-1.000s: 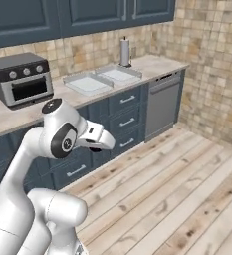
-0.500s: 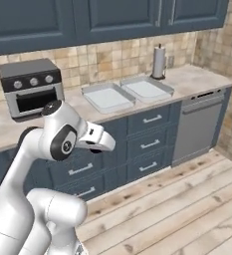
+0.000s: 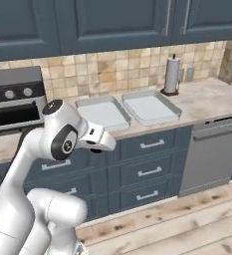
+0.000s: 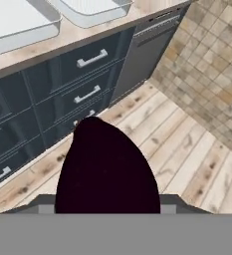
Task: Place one eggplant and one steak in each tupperware on the nearby counter, to pack two identical lunches.
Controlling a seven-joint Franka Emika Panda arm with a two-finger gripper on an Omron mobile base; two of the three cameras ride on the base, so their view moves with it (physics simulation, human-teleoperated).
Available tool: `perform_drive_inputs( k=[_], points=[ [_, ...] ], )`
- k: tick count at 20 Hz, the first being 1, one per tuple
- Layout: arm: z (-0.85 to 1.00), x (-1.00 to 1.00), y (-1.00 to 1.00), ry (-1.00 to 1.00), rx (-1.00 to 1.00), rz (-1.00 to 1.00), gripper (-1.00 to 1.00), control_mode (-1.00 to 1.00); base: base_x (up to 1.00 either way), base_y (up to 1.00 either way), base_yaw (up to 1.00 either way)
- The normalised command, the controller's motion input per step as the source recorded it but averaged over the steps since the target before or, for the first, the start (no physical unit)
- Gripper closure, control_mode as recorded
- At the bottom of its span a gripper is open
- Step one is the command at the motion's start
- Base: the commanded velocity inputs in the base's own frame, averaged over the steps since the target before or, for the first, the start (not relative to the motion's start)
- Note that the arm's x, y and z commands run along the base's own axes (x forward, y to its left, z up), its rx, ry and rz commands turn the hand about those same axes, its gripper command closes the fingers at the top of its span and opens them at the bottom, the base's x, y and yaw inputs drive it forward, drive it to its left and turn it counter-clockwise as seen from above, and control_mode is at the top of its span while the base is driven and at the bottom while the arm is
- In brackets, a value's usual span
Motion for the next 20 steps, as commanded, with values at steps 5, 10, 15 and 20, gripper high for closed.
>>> perform_drive_inputs(
  k=[5, 10, 15, 20],
  points=[
    [0.00, 0.00, 0.00, 0.00, 0.00, 0.00, 1.00, 1.00, 1.00, -0.32, 0.45],
    [0.00, 0.00, 0.00, 0.00, 0.00, 0.00, 1.00, 1.00, 1.00, -0.18, 0.52],
    [-0.15, 0.20, 0.00, 0.06, 0.03, 0.10, 1.00, -1.00, 0.80, 0.00, 0.44],
    [-0.94, 0.84, -0.38, 0.40, 0.20, 0.37, 1.00, -1.00, 0.00, 0.00, 0.00]
  ],
)
